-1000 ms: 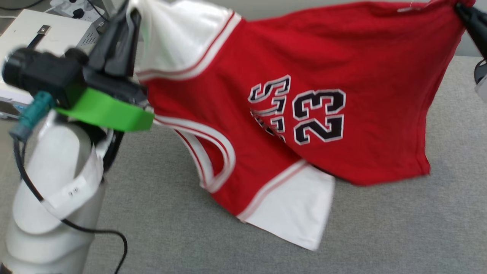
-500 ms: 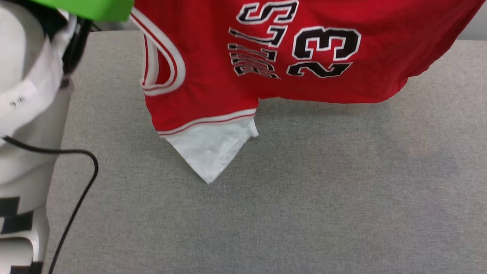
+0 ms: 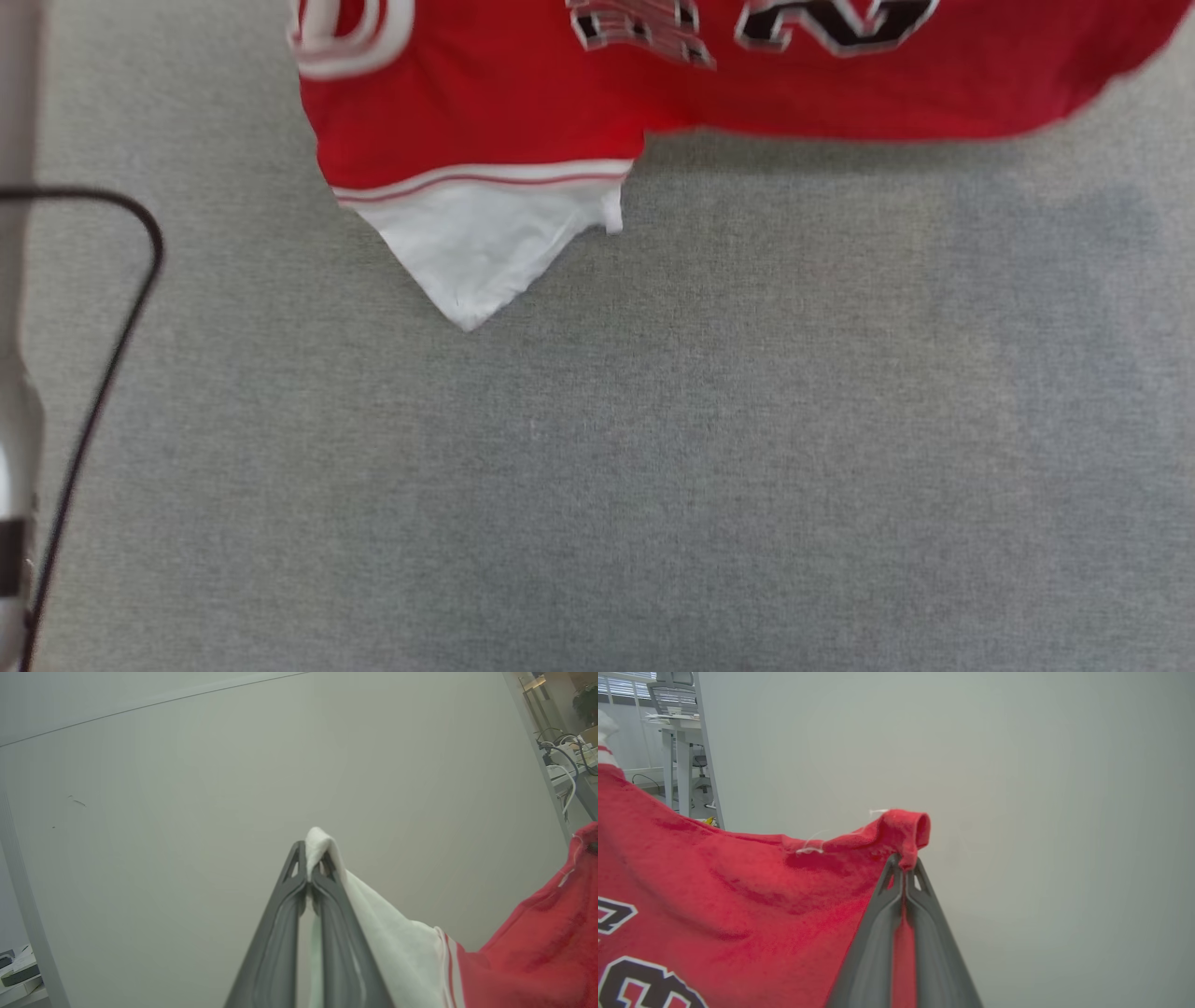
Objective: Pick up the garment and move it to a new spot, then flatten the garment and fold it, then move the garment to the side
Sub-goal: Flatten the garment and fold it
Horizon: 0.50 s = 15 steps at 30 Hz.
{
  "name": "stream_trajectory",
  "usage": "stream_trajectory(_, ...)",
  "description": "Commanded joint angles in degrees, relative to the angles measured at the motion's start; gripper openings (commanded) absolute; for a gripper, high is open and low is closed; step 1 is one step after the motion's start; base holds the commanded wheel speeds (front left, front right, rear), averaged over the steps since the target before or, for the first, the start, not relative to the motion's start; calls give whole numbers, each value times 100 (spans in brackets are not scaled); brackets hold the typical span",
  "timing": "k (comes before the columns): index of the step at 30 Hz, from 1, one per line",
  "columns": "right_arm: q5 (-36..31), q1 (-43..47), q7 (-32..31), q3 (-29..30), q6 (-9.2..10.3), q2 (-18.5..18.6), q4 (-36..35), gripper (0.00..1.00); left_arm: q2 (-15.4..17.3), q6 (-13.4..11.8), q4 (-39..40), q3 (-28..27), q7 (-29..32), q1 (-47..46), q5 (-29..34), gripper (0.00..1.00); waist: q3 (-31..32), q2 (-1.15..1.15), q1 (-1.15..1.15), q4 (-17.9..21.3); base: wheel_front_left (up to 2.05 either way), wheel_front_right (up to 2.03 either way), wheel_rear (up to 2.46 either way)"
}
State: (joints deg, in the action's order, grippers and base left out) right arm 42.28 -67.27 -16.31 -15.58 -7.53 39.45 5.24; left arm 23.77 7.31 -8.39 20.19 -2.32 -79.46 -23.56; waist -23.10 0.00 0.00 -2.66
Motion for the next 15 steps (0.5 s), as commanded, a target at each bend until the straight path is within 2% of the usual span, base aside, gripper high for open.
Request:
stream_trajectory(1,-83,-325,49,-43,4,-92,144,0,8,0,-100,-12,19,-384,20,0,-722,0,0,217,0,0,0)
stream_trajectory(8,-344,-1860,330,-307,4,-488,1226,0,-29,11,-595,161,140,-1637,15,0,-1282,0,0,452,0,0,0)
stream_trajectory(15,-690,-3288,962,-562,4,-824,2442,0,-88,14,-993,306,206,-2583,89,0,-1439,0,0,590,0,0,0)
